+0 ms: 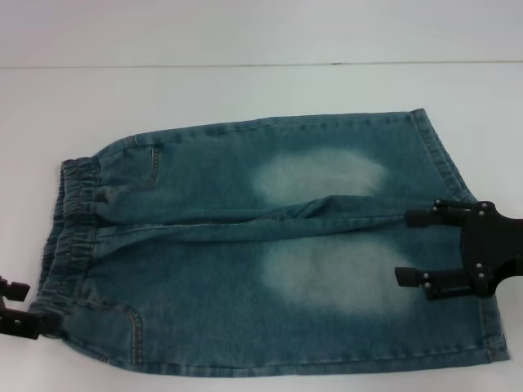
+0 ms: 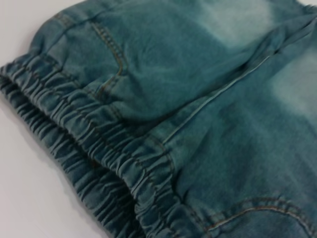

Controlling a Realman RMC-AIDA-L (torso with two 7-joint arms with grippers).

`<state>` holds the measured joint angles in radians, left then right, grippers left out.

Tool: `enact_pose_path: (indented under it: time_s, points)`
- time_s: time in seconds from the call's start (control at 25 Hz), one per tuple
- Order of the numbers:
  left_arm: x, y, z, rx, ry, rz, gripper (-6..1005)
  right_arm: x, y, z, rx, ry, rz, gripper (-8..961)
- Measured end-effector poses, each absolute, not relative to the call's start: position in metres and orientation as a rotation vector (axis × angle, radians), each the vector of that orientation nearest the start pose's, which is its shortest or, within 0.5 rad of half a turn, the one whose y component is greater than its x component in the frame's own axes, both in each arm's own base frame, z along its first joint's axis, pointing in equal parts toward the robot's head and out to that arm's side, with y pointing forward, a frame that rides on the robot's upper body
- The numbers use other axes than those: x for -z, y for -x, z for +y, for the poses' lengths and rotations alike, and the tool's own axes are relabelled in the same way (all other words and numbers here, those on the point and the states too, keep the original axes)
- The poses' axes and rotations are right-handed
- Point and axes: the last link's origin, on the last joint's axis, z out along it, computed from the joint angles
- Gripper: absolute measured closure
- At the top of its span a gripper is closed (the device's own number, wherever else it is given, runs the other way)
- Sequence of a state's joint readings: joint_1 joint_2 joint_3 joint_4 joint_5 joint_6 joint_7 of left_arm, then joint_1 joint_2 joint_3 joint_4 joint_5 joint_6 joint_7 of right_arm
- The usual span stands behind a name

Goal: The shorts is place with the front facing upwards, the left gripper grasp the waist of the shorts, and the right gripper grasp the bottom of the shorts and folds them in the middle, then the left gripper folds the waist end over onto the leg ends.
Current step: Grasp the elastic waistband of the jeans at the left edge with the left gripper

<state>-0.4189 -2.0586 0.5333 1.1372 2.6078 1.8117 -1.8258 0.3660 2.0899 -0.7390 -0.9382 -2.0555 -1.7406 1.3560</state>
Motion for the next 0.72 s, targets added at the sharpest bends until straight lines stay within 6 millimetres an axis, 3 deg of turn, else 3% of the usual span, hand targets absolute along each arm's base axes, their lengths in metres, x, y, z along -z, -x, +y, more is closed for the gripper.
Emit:
enact_pose_path:
  time_s: [0.28,0.72]
  points:
    - [-0.074,0.339,0.279,-0.158,2.603,-1.188,148,-0.029,-0.277,0.289,-0.545,2.832,0.440,19]
    - [-0.073,0.338,0.277,-0.172,2.620,-1.194,164,-0.028,-0.278,0.293,-0.541,2.812,0.459,18]
